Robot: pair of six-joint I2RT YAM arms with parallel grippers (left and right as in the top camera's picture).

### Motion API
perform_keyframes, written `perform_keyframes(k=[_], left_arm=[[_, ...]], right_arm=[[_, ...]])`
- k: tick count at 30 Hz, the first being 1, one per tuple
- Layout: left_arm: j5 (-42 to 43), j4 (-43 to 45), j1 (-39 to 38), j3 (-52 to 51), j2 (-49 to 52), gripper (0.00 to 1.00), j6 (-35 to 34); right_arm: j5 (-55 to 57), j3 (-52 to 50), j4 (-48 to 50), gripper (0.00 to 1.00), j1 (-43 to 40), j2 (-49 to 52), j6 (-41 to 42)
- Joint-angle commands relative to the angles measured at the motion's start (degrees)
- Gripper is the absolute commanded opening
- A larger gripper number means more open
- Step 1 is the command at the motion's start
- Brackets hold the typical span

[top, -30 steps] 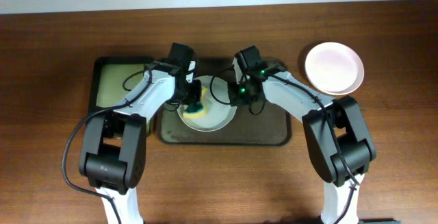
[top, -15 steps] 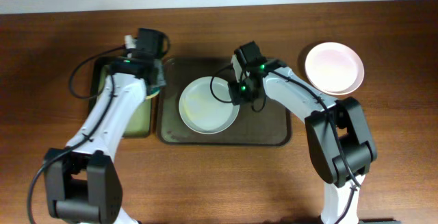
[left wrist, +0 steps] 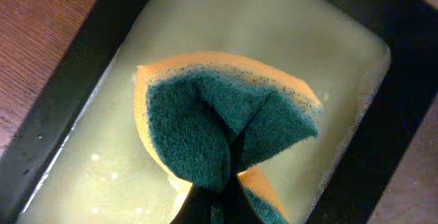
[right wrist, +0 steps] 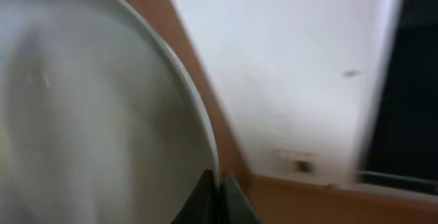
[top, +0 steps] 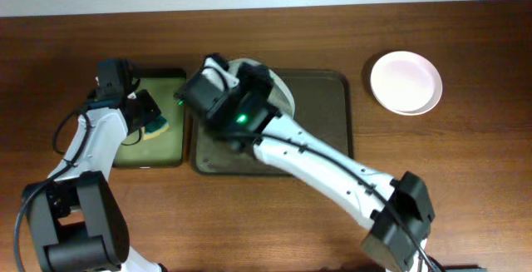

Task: Clean dirty plates on tray and stack at the side
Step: 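Lift the pale green plate with the right gripper and stack it on the pile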

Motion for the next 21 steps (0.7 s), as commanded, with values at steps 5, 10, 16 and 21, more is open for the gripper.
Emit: perform_keyframes(k=[5,10,16,21], left_arm=[[0.7,2.1,0.1,-1.0,3.3,0.78,-0.5],[0.7,0.2,0.1,1.0,-1.2,0.97,-0.5],[0.7,-0.8,0.1,1.0,-13.3,0.99,-0.5],[0.7,-1.6,0.1,1.0,-14.1,0.99,-0.5]], right_arm=[[11.6,0.7,4.1,0.04,2.0,-0.9,-6.8],[16.3,0.7,5.4,0.04,1.9,-0.9,-7.4],[20.3,0.7,15.4,0.04,1.9,-0.9,-12.3],[-20.1,0.5,-2.0,0.04,-4.8,0.4,9.1]])
